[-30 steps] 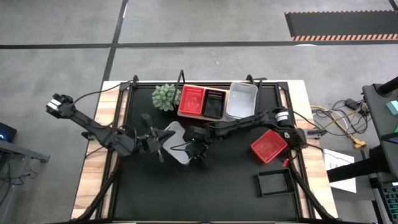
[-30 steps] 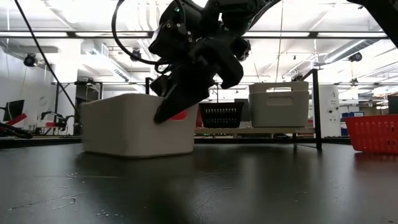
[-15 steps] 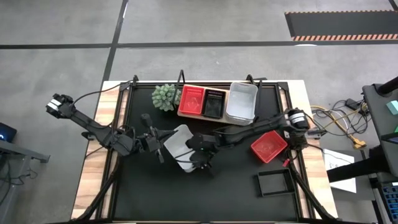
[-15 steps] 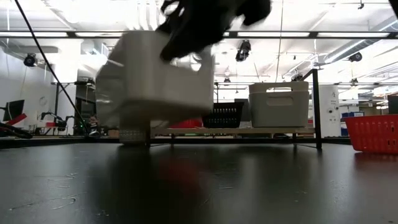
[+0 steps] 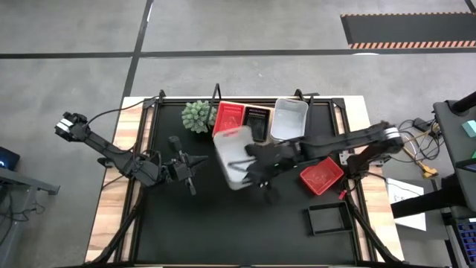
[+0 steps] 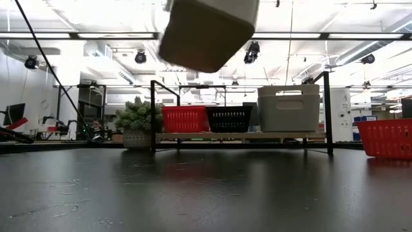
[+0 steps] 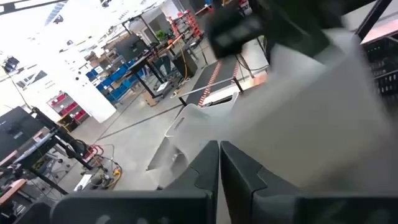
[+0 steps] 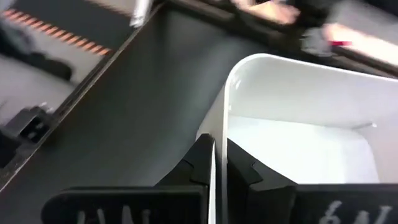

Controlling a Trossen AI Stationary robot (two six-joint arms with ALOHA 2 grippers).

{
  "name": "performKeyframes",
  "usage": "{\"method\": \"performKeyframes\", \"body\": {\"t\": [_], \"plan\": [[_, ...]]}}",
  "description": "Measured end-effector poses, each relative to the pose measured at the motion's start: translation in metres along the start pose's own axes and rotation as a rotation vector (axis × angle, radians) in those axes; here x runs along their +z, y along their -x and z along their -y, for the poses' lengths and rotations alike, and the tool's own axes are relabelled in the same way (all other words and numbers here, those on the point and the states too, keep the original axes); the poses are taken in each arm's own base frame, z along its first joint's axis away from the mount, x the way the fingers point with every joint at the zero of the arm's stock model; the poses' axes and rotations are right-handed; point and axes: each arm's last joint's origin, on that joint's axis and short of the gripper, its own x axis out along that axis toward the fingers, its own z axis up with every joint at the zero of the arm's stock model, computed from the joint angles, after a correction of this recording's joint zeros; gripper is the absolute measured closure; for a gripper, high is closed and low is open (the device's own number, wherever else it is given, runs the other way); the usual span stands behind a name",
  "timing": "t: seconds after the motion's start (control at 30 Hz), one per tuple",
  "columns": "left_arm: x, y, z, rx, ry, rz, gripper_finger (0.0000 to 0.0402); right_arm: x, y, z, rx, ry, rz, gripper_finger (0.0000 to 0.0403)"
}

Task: Stack baskets on shelf by color
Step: Stack the white bin on top of the white bin on the shelf

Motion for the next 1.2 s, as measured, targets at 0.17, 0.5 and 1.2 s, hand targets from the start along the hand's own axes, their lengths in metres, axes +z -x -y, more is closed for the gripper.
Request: {"method": "performKeyframes", "body": {"t": [0.17, 0.5, 1.2], "plan": [[0.0, 0.0, 0.0, 0.0, 0.0, 0.0, 0.0402, -0.004, 0.042, 0.009, -0.236, -0.1, -0.059, 0.0394], [-0.001, 0.0, 0.0, -0.001, -0.002, -0.001, 0.0402, -0.04, 0.095, 0.038, -0.52, -0.355, -0.27, 0.0394], [-0.002, 0.0, 0.001, -0.002, -0.007, -0.004, 0.0402, -0.107, 0.115, 0.063, -0.425, -0.356, -0.264, 0.0394]]}}
